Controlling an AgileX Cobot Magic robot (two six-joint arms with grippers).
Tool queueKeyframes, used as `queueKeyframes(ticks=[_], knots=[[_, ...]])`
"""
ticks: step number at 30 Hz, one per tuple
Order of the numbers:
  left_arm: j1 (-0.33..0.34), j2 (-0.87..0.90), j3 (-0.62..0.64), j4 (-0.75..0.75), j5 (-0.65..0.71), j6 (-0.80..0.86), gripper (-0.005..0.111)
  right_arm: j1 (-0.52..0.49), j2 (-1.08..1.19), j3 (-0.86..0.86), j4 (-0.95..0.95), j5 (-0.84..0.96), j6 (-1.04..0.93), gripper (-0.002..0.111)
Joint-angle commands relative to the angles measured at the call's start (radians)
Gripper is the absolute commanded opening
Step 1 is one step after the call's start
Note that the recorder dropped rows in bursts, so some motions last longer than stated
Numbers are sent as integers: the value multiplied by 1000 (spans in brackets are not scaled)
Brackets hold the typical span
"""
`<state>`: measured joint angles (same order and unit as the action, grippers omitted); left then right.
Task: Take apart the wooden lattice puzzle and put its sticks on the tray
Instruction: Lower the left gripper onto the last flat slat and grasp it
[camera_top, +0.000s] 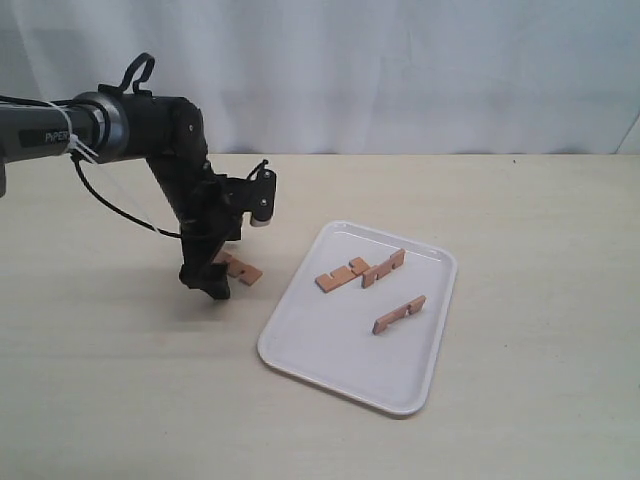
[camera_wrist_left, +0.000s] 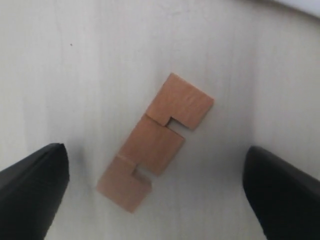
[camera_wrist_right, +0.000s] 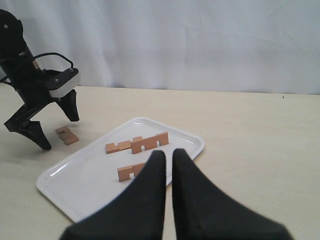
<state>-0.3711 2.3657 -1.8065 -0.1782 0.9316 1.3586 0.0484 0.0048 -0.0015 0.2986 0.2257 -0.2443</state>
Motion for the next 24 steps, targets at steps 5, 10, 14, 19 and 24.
queueKeyframes(ticks=[5, 10, 14, 19, 24], knots=[[-3, 17, 2, 20, 110, -54, 80, 1, -5, 1, 0, 5, -1, 5], [-3, 17, 2, -22, 111, -84, 79, 1, -5, 1, 0, 5, -1, 5], [-3, 17, 2, -45, 165, -133, 78, 1, -5, 1, 0, 5, -1, 5], [-3, 17, 2, -42, 247, -190, 78, 1, -5, 1, 0, 5, -1, 5], [-3, 17, 2, -35, 175, -186, 78, 1, -5, 1, 0, 5, -1, 5]])
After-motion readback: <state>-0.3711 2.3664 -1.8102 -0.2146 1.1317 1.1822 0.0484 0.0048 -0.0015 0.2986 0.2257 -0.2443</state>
